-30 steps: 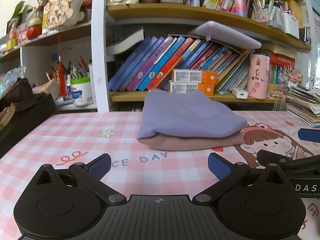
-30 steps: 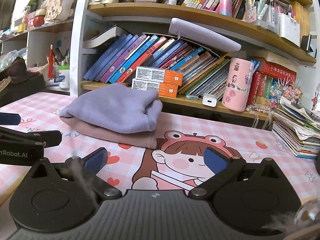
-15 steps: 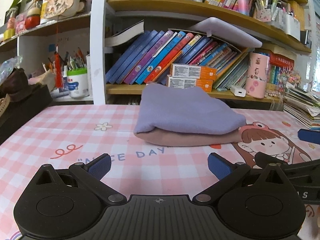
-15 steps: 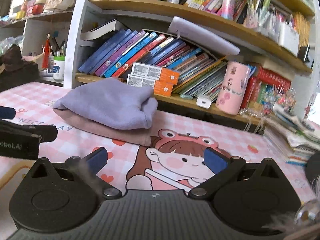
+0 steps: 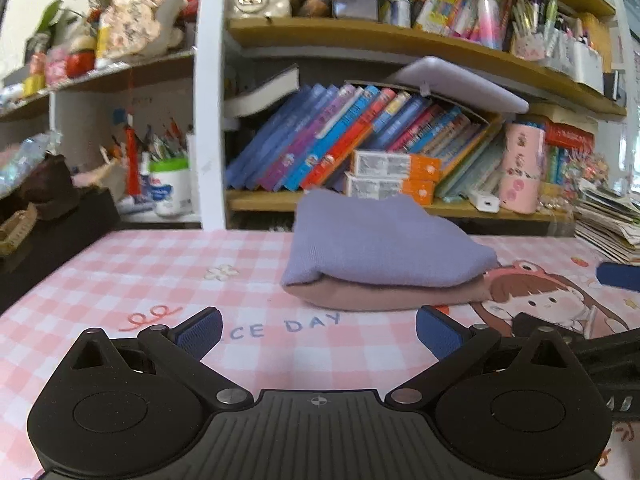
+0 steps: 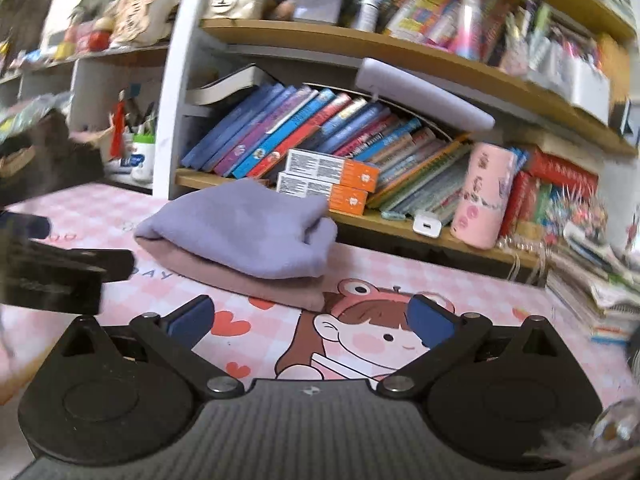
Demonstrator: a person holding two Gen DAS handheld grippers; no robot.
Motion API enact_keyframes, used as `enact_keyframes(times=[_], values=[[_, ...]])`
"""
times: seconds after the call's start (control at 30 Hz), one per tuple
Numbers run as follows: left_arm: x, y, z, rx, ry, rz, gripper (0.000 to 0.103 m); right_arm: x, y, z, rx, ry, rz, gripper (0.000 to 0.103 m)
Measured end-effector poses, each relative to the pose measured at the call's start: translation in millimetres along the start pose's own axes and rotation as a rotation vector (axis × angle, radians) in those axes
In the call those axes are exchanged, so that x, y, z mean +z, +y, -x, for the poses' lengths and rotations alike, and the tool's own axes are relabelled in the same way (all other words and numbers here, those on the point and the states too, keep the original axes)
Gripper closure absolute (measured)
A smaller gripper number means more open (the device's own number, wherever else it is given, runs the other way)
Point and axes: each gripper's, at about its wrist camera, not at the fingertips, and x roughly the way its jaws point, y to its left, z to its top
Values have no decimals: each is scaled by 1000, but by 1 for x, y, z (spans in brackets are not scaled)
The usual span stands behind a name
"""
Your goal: Fold clothes
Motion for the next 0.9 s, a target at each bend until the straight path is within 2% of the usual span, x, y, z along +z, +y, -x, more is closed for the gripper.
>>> enact_keyframes(times=[0.27, 0.43, 0.77, 0.9], values=[[1, -1, -2, 13, 14, -12, 0, -1, -15, 0, -35, 8, -91, 0], [0, 0, -2, 21, 10, -2, 0, -2, -13, 0, -27, 9, -74, 0], [0, -7, 8, 40, -52, -45, 0, 0, -6, -3, 7, 20, -33, 0], [1, -6, 7, 35, -45, -40, 0, 0, -6, -4, 19, 24, -33, 0]])
